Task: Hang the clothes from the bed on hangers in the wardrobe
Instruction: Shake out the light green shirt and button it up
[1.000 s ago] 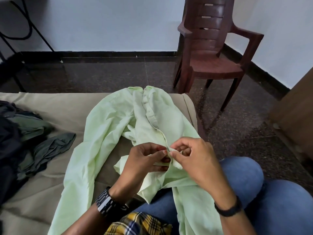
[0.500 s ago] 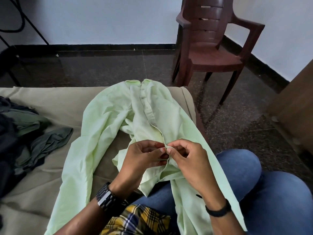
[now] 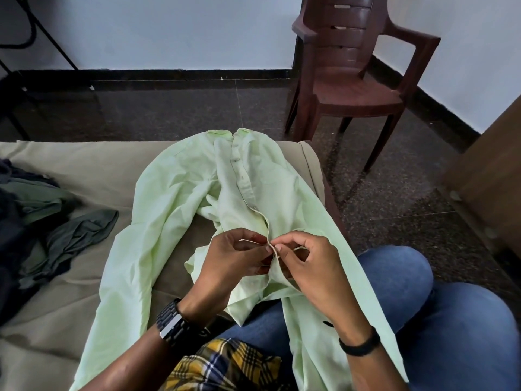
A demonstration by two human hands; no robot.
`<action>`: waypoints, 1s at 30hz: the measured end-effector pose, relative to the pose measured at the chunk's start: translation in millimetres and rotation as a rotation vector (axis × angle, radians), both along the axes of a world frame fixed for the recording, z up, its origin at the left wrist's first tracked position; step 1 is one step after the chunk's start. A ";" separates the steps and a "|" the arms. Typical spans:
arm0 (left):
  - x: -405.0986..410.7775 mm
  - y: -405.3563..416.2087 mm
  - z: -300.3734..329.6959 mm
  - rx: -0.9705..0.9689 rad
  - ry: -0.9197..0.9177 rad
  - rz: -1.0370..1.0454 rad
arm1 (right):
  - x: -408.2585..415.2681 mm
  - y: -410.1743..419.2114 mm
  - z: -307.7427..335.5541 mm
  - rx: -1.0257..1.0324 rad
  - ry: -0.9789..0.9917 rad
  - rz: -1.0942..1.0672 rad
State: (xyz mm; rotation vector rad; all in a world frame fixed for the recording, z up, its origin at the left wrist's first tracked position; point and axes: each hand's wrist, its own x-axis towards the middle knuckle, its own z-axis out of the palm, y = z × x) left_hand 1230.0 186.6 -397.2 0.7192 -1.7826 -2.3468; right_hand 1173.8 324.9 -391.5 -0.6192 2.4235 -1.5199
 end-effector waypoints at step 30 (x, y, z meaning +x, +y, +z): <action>-1.9 4.0 -1.2 -0.034 0.097 0.121 | 9.1 -11.1 1.5 -0.039 0.035 -0.153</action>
